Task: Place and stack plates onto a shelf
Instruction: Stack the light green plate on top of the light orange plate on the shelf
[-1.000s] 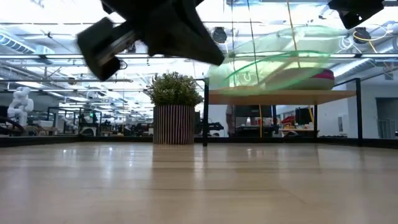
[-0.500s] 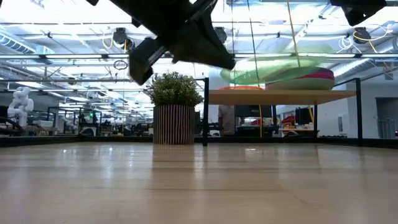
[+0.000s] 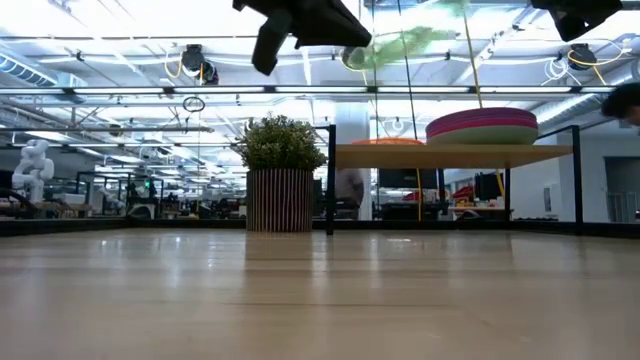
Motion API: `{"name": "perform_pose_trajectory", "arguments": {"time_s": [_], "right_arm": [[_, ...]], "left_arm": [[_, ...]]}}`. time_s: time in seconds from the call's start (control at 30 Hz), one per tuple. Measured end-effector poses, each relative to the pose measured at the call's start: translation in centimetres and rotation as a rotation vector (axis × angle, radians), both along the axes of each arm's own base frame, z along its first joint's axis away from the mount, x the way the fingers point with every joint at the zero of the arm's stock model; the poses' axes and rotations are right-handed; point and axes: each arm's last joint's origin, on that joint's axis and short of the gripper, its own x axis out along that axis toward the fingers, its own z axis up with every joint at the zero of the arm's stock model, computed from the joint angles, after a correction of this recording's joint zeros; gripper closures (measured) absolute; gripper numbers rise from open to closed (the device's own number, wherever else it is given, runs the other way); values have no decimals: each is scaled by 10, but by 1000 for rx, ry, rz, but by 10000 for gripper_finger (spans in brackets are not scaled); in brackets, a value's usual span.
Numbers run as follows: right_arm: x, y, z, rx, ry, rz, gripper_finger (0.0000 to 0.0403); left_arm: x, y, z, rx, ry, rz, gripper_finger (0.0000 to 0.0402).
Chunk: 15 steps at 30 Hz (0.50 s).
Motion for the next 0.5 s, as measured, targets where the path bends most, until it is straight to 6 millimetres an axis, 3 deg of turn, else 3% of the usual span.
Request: {"name": "perform_pose_trajectory", "arguments": {"time_s": [0.5], "right_arm": [[0,0,0,-4,1,1,298]], "left_arm": [[9,77,32,-18,-125,129,399]]}}
